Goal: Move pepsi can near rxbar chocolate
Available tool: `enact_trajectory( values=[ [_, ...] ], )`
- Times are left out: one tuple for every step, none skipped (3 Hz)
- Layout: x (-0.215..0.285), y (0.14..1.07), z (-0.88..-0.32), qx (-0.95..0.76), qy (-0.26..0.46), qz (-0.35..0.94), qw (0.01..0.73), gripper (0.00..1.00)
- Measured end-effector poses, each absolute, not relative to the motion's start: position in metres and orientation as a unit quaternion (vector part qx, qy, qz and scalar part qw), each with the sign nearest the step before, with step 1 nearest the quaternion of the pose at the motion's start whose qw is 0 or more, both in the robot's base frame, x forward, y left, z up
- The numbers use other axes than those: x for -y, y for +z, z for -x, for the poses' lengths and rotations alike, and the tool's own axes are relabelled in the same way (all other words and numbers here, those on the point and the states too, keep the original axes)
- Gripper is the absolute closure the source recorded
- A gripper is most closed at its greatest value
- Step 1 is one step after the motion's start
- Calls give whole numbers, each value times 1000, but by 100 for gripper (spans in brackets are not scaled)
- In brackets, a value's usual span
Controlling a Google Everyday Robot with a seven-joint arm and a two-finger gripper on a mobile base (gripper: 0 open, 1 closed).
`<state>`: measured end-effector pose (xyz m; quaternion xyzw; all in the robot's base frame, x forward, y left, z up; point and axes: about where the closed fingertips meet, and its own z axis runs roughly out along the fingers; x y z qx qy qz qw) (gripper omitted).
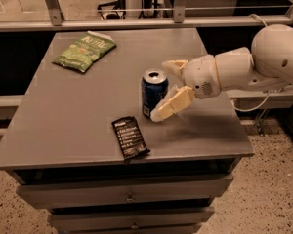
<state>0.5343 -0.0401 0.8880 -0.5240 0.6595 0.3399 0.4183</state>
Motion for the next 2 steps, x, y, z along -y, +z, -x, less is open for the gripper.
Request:
enact_trajectory(
  values=[
    [66,887,-549,-688,324,488,428,0],
    [107,880,-570,-735,291,434,433,0]
  ],
)
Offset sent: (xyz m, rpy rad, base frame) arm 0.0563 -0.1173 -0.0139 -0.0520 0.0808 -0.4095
